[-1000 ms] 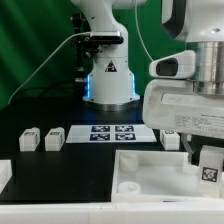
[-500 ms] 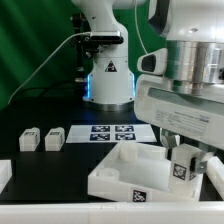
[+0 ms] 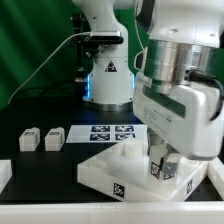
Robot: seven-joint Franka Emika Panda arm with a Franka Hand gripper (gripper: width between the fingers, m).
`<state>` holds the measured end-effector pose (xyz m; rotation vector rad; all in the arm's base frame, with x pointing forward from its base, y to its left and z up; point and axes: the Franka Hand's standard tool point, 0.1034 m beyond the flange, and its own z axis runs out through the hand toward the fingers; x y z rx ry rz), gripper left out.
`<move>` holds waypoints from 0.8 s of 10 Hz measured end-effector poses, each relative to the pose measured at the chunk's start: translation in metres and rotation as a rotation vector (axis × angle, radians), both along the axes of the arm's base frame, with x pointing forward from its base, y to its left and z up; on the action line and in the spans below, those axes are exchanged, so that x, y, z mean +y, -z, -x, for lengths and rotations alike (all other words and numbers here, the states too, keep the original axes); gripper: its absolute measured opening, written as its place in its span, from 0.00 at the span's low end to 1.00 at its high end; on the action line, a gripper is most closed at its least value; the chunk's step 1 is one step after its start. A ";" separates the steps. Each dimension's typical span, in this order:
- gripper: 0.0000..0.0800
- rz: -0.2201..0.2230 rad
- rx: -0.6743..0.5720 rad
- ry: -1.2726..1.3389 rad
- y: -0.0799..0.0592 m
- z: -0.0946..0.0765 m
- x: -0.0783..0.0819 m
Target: Assemble one leg
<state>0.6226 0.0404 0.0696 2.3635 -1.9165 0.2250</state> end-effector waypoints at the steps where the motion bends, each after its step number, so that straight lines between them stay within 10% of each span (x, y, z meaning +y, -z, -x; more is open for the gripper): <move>1: 0.43 0.000 0.001 -0.002 0.000 0.000 0.000; 4: 0.77 -0.001 0.001 -0.003 0.001 0.000 0.001; 8: 0.81 -0.020 -0.026 -0.009 -0.007 -0.001 0.008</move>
Offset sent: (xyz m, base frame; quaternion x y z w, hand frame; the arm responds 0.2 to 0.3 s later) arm 0.0000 0.0000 0.0000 0.0000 0.0000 0.0000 1.0000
